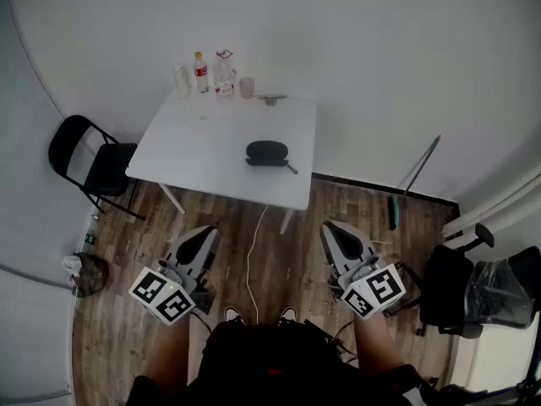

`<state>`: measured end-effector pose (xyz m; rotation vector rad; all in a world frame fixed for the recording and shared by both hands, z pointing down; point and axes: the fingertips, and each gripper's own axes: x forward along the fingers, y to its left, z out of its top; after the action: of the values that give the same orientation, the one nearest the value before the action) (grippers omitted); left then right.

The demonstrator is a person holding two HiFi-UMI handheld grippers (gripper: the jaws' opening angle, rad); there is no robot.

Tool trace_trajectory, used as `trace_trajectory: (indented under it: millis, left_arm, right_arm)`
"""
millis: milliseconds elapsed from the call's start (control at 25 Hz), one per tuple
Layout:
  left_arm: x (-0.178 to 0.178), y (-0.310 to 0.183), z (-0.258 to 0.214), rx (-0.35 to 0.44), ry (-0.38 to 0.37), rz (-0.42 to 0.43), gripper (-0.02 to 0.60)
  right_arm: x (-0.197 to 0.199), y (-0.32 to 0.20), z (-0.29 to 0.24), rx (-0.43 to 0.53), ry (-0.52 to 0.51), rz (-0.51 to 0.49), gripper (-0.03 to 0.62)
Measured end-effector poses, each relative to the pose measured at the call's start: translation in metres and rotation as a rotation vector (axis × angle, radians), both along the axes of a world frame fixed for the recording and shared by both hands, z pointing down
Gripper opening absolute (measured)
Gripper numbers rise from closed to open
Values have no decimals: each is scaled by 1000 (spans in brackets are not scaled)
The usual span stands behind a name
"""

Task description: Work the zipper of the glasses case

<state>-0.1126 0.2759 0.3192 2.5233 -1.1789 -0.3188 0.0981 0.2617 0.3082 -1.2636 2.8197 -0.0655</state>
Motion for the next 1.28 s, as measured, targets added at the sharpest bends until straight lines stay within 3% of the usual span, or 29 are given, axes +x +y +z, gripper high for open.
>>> trace_trajectory:
  millis: [640,920,1120,1280]
  left_arm:
    - [2,-4,0,-7,14,-4,23]
    - [45,-6,4,-16,14,-16,23]
    - [85,-6,6,-14,-8,-36,23]
    - [101,-4,11,-23,-54,-42,23]
  right_arm:
    - [3,-1,-3,13,-32,-4,17]
    - [51,-3,8,-5,-14,11,17]
    - [92,-11,21,-22,-24,-9,17]
    - [101,-21,34,-57,-55,-31,17]
